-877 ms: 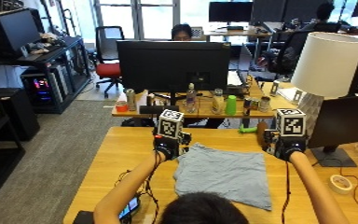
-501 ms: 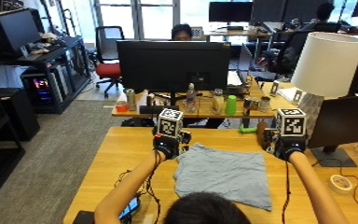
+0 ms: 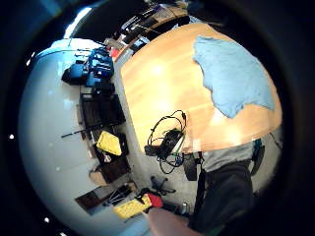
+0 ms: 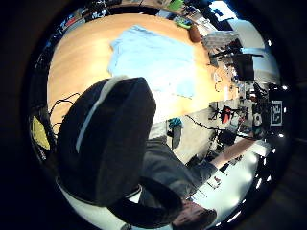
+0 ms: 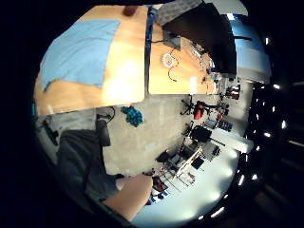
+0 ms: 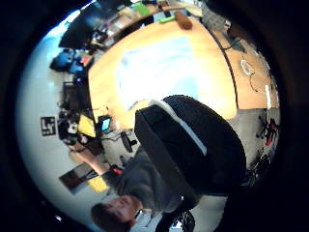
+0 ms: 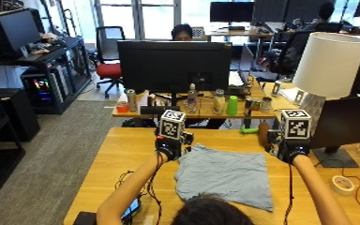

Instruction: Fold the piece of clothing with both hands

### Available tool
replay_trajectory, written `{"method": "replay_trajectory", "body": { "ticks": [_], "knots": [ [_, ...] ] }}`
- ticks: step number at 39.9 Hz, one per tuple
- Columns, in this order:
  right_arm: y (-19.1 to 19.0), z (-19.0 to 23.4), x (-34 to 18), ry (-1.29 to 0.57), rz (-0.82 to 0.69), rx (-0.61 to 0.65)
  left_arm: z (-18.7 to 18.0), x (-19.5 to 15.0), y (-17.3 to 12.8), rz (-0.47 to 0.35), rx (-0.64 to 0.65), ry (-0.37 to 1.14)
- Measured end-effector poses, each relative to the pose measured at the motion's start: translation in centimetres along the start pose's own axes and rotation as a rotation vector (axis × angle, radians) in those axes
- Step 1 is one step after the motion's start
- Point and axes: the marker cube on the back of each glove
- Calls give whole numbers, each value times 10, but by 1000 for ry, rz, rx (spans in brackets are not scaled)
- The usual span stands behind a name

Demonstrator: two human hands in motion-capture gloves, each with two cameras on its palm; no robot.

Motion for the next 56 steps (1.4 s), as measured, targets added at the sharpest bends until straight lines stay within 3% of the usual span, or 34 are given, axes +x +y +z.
{"method": "replay_trajectory", "body": {
  "ticks": [2,4,19,31,47,56],
  "knots": [
    [-2,-1,-1,1,1,7,-2,0,-10,38,95,-1],
    [-4,-1,-2,5,3,8,-2,0,-13,40,113,-11],
    [0,-3,-8,13,-2,-24,0,1,-22,28,82,-67],
    [-7,1,-8,24,0,-27,19,4,-33,107,4,-165],
    [-26,39,-9,36,3,-94,76,16,-54,163,-83,-118],
    [-34,78,-8,31,73,-265,113,33,-68,208,-150,-83]
  ]
}}
